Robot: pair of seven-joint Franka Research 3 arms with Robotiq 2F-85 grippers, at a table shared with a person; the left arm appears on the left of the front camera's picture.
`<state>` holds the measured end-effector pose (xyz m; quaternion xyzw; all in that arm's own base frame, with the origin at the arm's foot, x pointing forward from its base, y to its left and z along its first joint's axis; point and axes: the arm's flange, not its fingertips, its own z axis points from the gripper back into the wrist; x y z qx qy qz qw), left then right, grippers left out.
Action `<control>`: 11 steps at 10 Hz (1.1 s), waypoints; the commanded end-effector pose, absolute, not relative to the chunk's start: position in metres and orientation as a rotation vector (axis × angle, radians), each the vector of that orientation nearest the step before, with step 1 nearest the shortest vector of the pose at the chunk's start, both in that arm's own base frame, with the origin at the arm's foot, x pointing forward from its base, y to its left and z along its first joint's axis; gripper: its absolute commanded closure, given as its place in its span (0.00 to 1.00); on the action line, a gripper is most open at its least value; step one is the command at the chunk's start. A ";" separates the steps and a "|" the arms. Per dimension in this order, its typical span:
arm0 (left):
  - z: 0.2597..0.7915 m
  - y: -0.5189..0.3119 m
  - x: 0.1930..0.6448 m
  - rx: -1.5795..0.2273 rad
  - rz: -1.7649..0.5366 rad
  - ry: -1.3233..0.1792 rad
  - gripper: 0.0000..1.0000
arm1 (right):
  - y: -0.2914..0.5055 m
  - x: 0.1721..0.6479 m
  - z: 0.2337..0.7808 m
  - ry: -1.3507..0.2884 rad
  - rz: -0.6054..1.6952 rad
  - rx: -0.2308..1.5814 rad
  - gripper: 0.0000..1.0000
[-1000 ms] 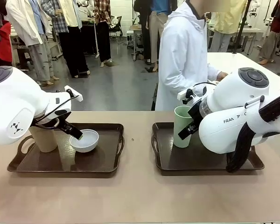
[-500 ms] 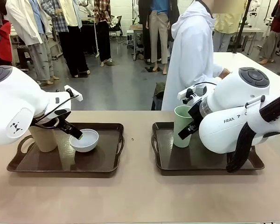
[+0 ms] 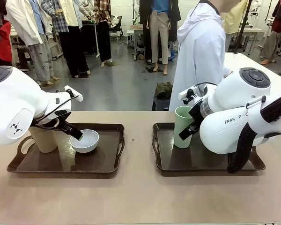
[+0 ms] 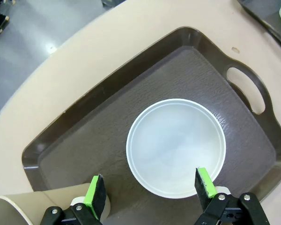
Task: Set up a tray with a mat and arrange the tableware.
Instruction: Pick up the Picnic Bowl and Reusable plastic cup from the Handle tray in front of the human's position and hold them in the air.
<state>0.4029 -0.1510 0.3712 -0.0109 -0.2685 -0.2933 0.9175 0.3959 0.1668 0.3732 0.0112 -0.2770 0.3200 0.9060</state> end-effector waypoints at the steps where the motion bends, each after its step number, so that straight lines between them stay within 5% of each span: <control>1: 0.371 -0.151 0.403 -0.022 -0.603 -0.552 0.00 | 0.167 0.396 0.373 -0.572 0.661 0.023 0.00; 4: 0.377 -0.148 0.389 -0.013 -0.607 -0.521 0.00 | 0.160 0.385 0.380 -0.545 0.603 0.017 0.00; 11: 0.457 -0.145 0.268 -0.148 -0.460 -0.303 0.00 | 0.110 0.236 0.417 -0.381 0.428 -0.039 0.00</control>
